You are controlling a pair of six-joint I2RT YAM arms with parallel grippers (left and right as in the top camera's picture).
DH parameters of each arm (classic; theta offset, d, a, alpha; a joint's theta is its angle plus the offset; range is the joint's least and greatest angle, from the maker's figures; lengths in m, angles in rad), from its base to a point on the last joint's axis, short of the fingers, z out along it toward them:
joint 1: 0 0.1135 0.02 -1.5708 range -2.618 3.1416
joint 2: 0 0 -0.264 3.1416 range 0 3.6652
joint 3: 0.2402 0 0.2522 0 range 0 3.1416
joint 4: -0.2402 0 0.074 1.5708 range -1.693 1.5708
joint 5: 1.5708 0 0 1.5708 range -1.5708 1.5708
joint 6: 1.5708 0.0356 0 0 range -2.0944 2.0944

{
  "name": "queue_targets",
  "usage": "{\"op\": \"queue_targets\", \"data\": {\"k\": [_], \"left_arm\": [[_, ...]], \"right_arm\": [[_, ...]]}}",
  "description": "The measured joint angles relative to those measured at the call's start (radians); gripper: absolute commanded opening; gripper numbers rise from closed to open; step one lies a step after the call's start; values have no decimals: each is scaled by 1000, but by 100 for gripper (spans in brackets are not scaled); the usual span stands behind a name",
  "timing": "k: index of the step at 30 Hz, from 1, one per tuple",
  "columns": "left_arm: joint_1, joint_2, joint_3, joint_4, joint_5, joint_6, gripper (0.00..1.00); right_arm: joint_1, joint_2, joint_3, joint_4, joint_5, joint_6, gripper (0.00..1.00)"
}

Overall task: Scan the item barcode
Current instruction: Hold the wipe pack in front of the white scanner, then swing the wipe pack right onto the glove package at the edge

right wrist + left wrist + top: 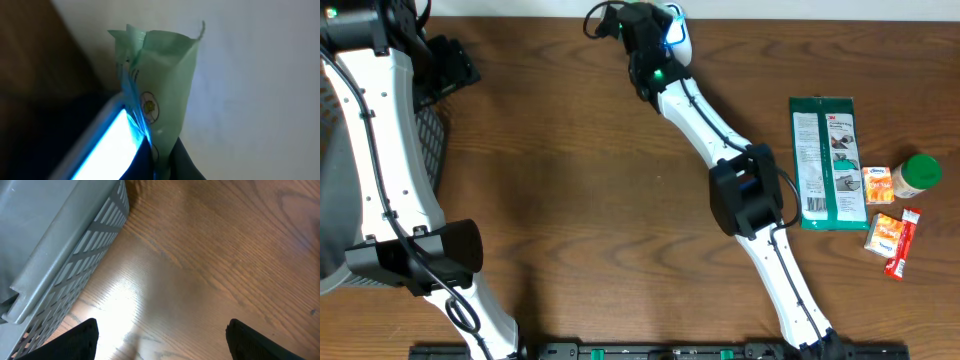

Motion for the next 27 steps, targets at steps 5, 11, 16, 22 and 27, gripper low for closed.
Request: {"op": "queue_targets", "data": {"k": [5,11,16,22,27], "left_arm": [[0,0,0,0,0,0,82],[0,0,0,0,0,0,82],[0,0,0,0,0,0,82],[0,0,0,0,0,0,82],[0,0,0,0,0,0,82]], "right_arm": [[2,1,2,-81,-42,97,1],[6,1,3,-179,-61,231,1],[6,1,3,-193,-63,333,1],[6,1,3,-167,-63,381,1],[6,1,3,-128,-63,417,1]]}}
